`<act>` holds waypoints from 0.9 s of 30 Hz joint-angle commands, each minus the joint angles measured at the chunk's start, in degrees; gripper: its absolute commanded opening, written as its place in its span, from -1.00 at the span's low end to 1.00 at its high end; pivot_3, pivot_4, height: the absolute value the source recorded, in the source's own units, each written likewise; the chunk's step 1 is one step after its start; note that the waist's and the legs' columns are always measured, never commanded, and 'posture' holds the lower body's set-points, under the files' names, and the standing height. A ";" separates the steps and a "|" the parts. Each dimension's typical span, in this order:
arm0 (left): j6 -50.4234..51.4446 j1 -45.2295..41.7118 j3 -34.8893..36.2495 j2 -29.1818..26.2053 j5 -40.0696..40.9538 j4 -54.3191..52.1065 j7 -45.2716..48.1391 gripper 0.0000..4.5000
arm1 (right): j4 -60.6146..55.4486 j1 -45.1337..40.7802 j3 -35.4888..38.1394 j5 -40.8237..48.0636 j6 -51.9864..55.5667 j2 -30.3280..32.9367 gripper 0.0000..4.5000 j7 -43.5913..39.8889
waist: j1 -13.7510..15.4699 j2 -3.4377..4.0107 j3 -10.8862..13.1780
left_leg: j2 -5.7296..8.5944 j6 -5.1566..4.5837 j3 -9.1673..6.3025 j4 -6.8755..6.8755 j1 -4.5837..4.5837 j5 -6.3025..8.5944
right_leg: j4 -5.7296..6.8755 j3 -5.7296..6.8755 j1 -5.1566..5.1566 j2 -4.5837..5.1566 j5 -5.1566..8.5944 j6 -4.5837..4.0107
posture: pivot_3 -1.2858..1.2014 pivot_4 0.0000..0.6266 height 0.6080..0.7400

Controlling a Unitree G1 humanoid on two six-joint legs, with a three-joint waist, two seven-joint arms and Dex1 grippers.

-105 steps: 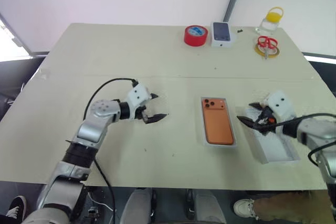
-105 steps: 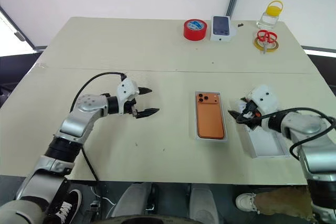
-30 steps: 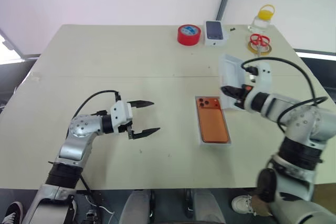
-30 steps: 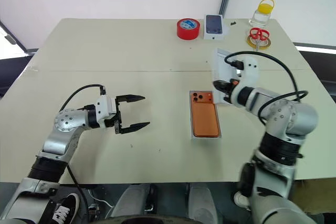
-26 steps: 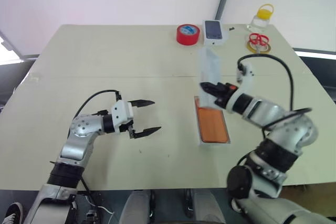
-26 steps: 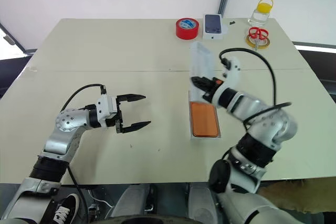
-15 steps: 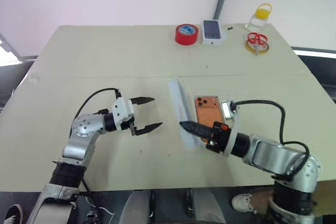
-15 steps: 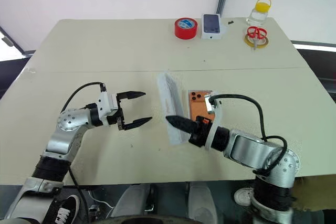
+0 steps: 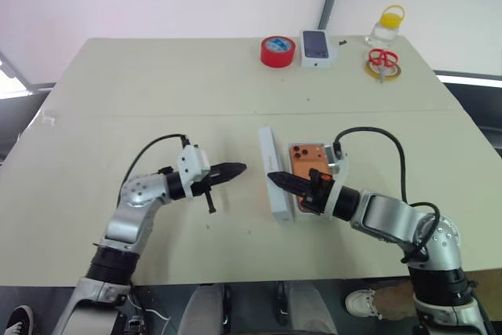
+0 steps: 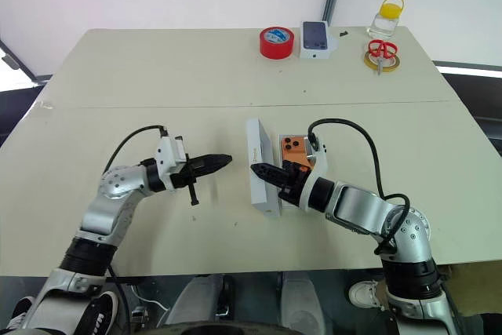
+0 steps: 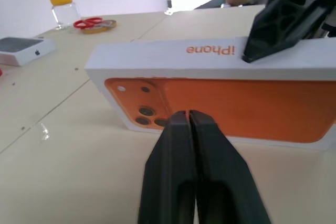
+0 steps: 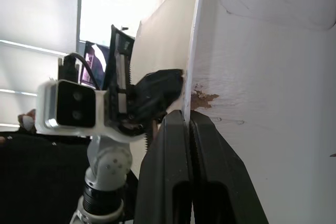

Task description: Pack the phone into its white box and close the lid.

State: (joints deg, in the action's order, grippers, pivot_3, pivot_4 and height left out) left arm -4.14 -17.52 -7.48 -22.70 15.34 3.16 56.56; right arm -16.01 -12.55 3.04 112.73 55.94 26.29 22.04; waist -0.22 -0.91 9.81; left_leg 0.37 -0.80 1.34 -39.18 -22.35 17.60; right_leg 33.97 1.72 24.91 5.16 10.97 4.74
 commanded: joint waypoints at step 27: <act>-4.07 -15.38 -6.78 18.70 -7.83 16.78 -7.05 -1.00 | 9.17 -0.47 6.00 -55.97 -16.61 20.91 -0.50 -30.50 | 0.99 -0.07 -0.07 | -0.14 -0.06 0.03 -0.05 -0.02 0.03 | -0.26 0.04 -0.07 -0.27 -0.08 0.03 | 0.03 -0.52 1.00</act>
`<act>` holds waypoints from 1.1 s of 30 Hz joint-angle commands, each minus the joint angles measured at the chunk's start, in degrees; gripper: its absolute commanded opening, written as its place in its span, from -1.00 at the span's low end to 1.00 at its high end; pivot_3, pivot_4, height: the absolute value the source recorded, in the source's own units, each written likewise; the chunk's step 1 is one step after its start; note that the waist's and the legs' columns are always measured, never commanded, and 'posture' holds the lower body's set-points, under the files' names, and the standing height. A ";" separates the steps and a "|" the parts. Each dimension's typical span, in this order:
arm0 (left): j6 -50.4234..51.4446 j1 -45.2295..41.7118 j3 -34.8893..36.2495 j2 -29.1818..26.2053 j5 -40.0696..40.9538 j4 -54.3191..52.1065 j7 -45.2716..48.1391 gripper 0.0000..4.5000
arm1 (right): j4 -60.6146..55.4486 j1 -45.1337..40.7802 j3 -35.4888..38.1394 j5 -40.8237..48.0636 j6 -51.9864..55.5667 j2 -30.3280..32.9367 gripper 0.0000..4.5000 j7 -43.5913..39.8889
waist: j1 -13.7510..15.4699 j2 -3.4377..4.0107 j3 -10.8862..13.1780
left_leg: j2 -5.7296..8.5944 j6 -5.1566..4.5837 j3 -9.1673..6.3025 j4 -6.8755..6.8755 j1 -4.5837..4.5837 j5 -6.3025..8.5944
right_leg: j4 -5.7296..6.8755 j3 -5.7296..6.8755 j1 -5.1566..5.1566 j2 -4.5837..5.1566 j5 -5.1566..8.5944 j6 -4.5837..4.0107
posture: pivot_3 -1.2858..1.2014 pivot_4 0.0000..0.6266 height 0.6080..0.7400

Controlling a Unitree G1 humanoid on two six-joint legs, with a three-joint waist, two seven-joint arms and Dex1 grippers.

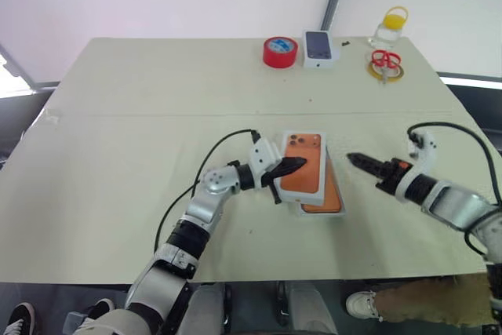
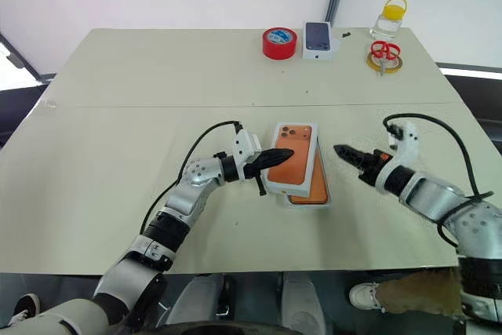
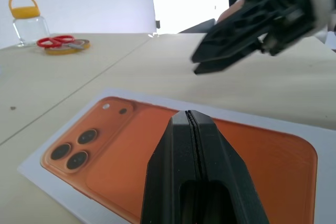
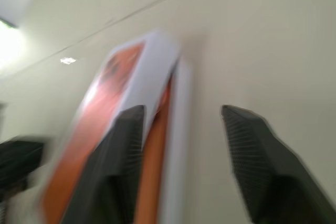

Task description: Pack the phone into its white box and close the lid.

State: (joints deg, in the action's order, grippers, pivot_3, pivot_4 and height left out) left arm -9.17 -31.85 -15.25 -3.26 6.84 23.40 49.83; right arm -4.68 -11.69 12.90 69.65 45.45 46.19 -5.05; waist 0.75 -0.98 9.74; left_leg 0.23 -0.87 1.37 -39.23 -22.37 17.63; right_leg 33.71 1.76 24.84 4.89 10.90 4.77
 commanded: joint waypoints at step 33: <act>8.86 -4.54 0.67 -0.74 -5.55 3.67 -3.92 -1.00 | -7.62 -1.23 -12.71 -51.71 -18.61 -5.08 -0.98 -23.46 | 0.01 0.00 0.01 | 0.09 0.00 0.01 -0.01 0.01 0.00 | -0.02 0.02 -0.03 0.11 -0.12 0.07 | 0.03 -0.52 1.00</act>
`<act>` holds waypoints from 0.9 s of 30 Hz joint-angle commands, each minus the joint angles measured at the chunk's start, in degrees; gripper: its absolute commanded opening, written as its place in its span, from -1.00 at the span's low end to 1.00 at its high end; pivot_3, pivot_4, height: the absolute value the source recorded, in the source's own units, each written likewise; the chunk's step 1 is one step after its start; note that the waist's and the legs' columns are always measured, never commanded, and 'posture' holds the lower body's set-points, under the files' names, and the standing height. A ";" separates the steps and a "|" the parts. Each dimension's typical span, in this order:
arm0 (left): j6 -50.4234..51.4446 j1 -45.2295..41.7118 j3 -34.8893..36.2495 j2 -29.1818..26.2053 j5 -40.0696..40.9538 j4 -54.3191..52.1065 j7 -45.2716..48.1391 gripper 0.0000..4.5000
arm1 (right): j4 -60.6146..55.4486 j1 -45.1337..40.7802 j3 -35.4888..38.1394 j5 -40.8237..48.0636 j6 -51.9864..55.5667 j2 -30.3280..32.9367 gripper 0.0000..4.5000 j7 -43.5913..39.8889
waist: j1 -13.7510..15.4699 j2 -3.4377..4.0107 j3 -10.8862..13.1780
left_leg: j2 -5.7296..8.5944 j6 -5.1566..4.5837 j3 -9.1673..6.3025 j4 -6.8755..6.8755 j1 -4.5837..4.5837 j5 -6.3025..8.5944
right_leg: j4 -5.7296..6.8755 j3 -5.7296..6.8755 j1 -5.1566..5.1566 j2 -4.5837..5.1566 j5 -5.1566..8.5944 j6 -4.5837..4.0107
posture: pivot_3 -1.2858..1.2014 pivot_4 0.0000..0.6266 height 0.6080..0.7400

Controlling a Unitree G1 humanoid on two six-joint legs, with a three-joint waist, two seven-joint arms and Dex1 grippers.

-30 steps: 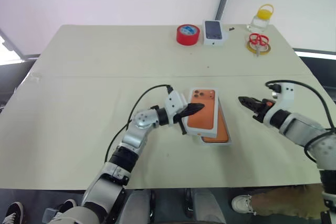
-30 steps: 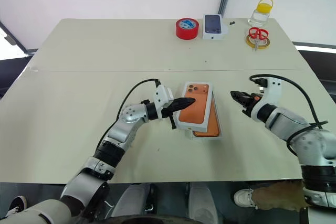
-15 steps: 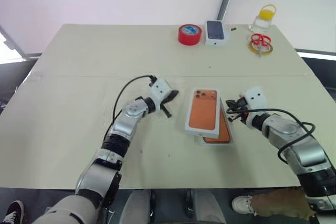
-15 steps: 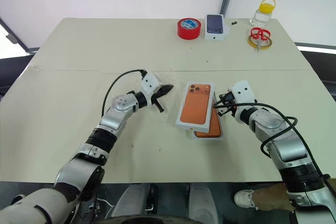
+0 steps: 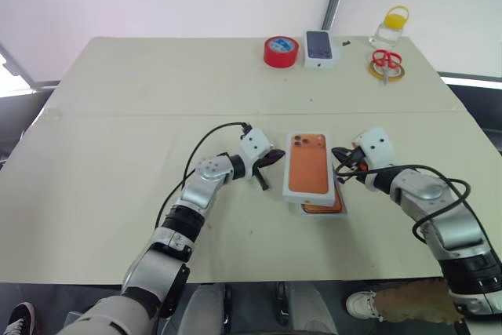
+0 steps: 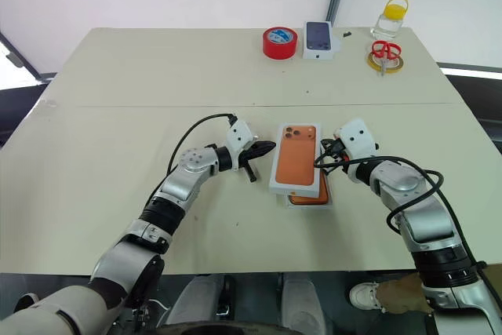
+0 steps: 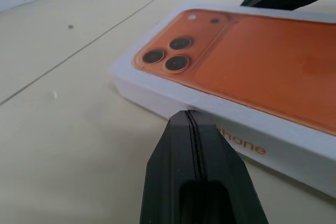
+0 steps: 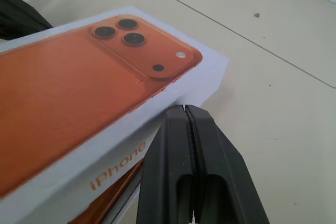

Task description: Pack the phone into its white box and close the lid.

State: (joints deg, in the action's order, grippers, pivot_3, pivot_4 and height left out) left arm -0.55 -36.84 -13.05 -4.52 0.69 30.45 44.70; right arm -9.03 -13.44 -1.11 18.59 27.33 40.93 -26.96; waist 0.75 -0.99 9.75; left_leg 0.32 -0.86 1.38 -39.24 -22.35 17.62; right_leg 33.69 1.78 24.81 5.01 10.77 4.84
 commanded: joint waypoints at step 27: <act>3.24 4.98 -1.92 -1.29 3.34 -12.50 3.89 -1.00 | -6.40 7.02 7.02 -4.86 1.24 2.41 -0.98 -6.19 | 0.08 0.01 -0.01 | 0.05 0.00 0.00 -0.03 0.02 0.00 | 0.02 -0.02 -0.03 0.03 0.00 -0.03 | 0.03 -0.52 1.00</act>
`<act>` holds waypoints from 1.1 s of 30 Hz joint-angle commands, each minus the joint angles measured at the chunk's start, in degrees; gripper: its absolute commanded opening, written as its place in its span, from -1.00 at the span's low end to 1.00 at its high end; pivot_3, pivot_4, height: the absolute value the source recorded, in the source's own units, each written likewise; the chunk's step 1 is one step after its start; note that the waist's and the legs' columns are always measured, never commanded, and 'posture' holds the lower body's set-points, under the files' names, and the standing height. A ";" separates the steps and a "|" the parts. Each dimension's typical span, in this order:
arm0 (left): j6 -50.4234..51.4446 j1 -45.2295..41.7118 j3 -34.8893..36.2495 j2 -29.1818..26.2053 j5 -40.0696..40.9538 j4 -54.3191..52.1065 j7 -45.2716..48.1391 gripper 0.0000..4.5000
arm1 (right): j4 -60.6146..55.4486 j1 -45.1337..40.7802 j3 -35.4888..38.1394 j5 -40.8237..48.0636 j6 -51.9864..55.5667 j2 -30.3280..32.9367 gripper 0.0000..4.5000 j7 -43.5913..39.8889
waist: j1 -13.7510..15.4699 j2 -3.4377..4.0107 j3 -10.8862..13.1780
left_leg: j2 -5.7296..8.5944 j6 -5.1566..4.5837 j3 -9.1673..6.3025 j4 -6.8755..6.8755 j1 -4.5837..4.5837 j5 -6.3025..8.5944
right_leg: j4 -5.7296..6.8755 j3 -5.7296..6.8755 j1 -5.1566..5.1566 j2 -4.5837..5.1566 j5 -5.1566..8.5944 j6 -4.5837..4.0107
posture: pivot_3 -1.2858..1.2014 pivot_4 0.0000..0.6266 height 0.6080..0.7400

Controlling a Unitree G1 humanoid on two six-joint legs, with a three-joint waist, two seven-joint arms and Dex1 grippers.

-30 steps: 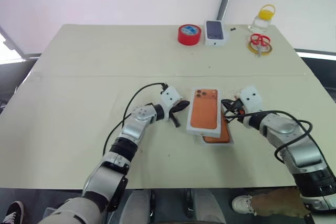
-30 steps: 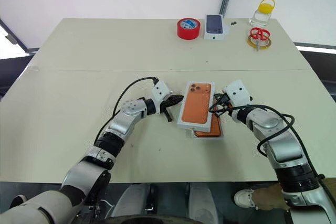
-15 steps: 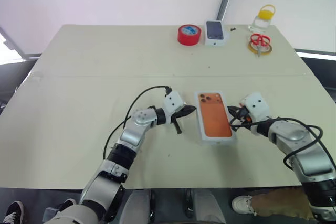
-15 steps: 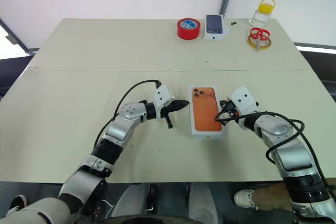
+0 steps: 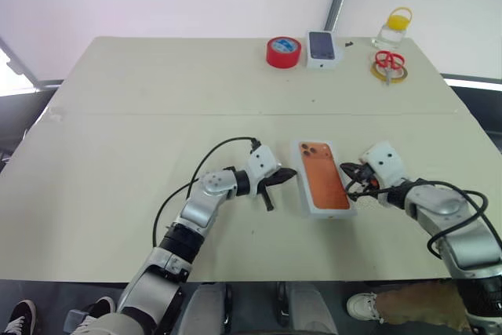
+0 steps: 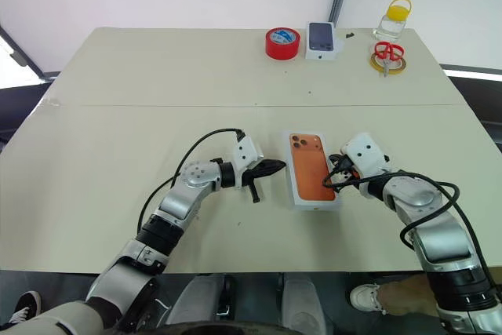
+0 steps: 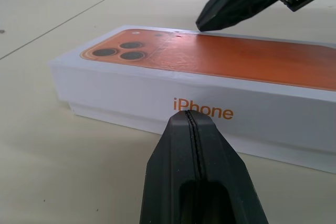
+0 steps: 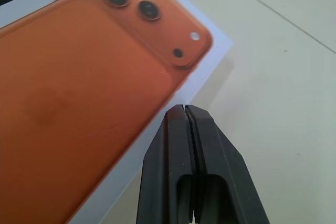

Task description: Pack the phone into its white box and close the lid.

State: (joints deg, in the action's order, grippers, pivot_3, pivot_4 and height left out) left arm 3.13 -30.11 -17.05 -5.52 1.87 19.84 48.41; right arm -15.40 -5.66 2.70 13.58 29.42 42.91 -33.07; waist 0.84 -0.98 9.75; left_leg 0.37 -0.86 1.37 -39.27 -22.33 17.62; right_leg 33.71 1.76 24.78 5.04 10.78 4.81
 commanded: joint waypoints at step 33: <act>-3.41 -8.29 8.52 -2.96 4.78 5.12 0.20 0.65 | -2.84 -1.39 5.42 9.57 1.65 -5.27 0.72 -6.85 | -0.06 -0.27 -0.34 | -0.08 -0.01 -0.02 0.08 0.33 0.04 | -0.08 0.06 -0.30 0.01 -0.01 0.01 | 0.03 -0.52 1.00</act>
State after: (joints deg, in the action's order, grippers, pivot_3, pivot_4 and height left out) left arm -0.18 -38.55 -10.30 -7.48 5.17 30.59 48.75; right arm -17.46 -6.20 6.11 21.89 32.90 37.21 -38.88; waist 0.78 -1.24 9.40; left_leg 0.29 -0.87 1.34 -39.20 -22.11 17.66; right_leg 33.68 1.82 24.59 5.05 10.75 4.84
